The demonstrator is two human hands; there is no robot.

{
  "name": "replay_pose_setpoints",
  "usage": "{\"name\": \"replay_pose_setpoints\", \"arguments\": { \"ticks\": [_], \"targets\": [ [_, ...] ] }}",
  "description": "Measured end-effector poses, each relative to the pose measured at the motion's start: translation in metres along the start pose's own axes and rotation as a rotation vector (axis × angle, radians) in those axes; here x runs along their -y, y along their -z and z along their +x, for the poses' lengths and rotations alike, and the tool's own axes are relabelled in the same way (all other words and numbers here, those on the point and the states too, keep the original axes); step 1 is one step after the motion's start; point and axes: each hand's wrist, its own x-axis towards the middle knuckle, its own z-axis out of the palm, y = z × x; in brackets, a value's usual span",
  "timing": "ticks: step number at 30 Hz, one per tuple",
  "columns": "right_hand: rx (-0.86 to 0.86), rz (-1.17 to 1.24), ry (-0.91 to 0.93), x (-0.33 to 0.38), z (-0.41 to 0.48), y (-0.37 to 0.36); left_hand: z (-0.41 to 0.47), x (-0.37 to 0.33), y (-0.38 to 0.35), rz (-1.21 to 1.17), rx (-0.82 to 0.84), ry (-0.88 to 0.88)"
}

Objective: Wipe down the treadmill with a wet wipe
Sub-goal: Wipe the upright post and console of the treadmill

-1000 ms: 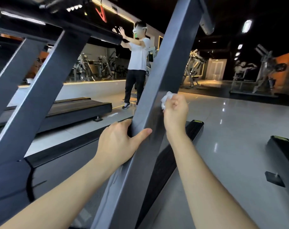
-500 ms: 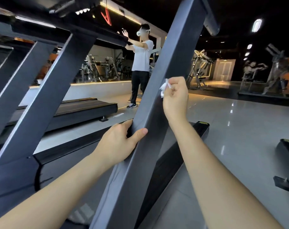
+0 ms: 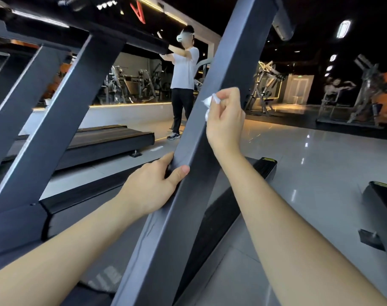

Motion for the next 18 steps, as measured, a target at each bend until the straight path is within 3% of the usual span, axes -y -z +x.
{"name": "replay_pose_setpoints", "arguments": {
  "ticks": [3,10,14,18],
  "targets": [
    [-0.003,0.055,-0.048,0.001,-0.023,-0.001,0.000,-0.001,0.001,-0.007,-0.002,-0.015],
    [0.197,0.047,-0.136,0.018,-0.153,0.013,0.000,0.016,0.013,-0.049,0.107,-0.002],
    [0.321,0.072,-0.154,0.042,-0.238,0.033,-0.032,0.036,0.006,0.049,0.015,0.041],
    [0.375,0.096,-0.175,0.042,-0.234,0.038,-0.070,0.052,-0.003,0.037,0.034,0.014]
  ]
}}
